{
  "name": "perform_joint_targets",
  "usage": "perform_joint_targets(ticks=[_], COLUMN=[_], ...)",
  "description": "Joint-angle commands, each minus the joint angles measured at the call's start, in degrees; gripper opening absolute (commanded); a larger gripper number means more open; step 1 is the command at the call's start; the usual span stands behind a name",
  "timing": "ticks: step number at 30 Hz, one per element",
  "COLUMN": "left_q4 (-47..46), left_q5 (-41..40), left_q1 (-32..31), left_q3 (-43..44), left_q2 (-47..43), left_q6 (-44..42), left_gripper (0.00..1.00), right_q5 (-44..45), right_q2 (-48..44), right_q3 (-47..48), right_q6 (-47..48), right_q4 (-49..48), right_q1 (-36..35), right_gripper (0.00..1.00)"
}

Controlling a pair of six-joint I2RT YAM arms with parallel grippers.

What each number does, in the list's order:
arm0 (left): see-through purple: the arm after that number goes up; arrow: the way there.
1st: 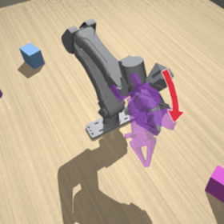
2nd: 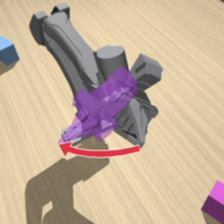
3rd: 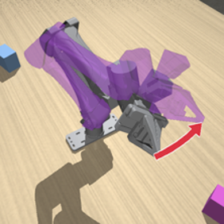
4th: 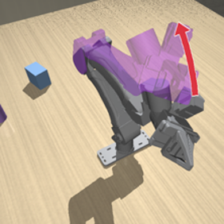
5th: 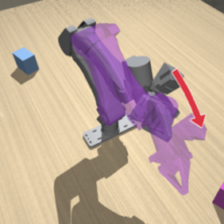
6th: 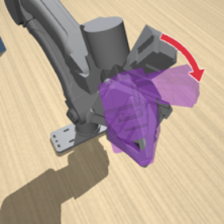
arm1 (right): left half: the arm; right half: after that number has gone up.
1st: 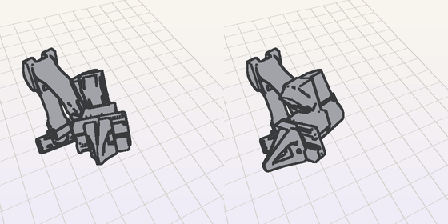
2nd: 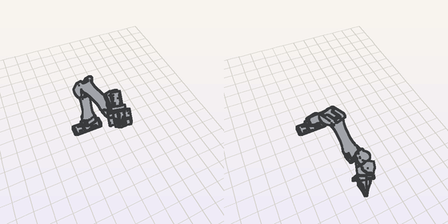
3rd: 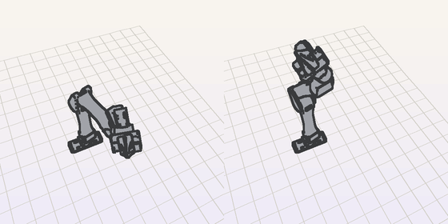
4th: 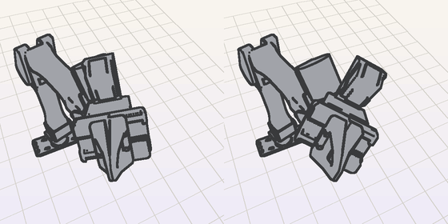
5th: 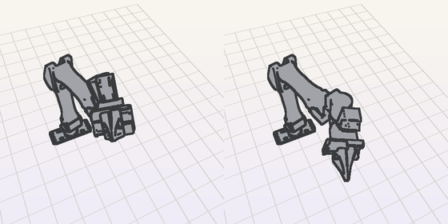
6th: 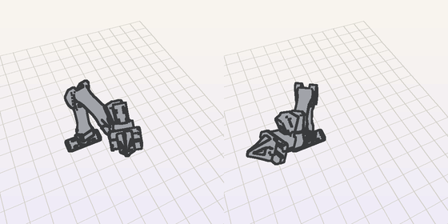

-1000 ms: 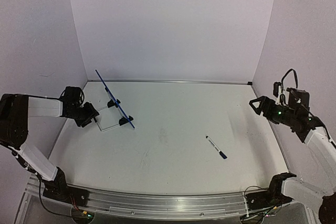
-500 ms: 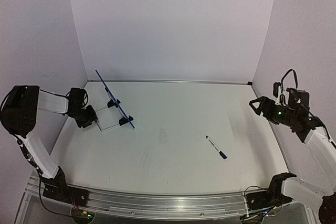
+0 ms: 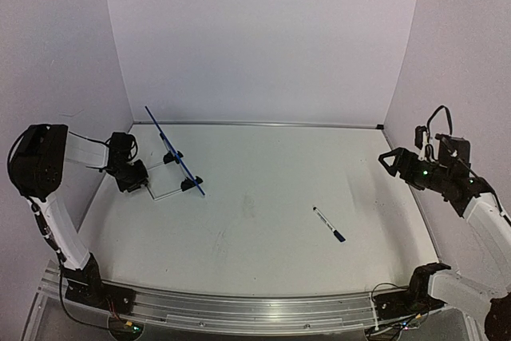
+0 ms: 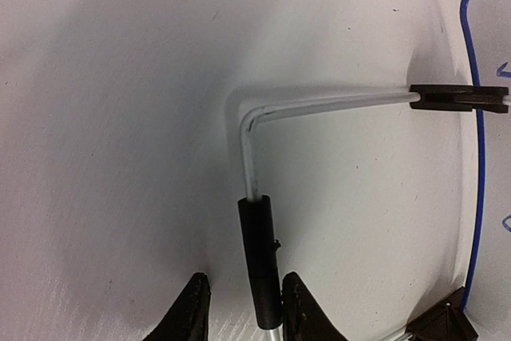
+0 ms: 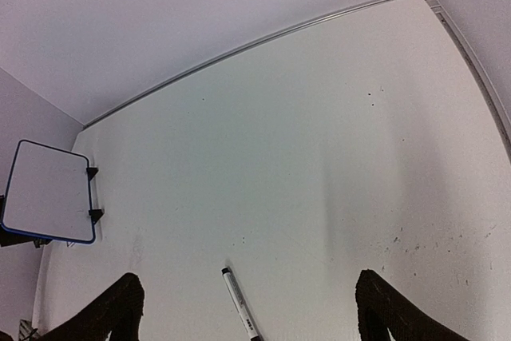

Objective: Write a sentence on the whiteboard
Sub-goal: Move the whiteboard stand to the center of the board.

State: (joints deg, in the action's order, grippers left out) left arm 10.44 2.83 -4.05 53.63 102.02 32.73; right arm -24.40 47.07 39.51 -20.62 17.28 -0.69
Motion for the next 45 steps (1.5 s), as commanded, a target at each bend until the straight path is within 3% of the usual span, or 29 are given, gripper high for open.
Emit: perform_joint_targets(ticks=[1, 6, 18, 28, 33, 45], left_q4=[0.18, 0.55, 1.35, -0.77, 0.14, 4.88], left_q5=[-0.49, -0.12, 1.83, 10.95, 13.85, 21.06], left_q1=[0.37, 0.37, 0.37, -0.33, -2.11, -11.62], left_q3=[3.37, 4.58, 5.2, 4.8, 5.32, 10.77], left_q2=[1.73, 3.29, 4.42, 4.99, 5.54, 8.75], left_q6=[-2.19, -2.84, -5.42, -12.42, -16.35, -27.67], left_gripper=[0.29, 0.25, 0.0, 0.0, 0.0, 0.0], right_q5=[-0.77, -1.01, -1.24, -7.11, -6.19, 1.52], right_q2=[0.07, 0.26, 1.31, 3.38, 4.47, 15.99], right_q3=[1.98, 2.16, 2.24, 3.03, 3.42, 5.46], right_q6=[1.09, 1.32, 2.28, 6.16, 8.18, 10.2], right_q4=[-0.32, -0.24, -0.23, -0.32, -0.51, -7.37], right_q1=[-0.28, -0.28, -0.28, -1.53, -6.67, -27.63], right_gripper=[0.88, 0.88, 0.88, 0.85, 0.85, 0.83])
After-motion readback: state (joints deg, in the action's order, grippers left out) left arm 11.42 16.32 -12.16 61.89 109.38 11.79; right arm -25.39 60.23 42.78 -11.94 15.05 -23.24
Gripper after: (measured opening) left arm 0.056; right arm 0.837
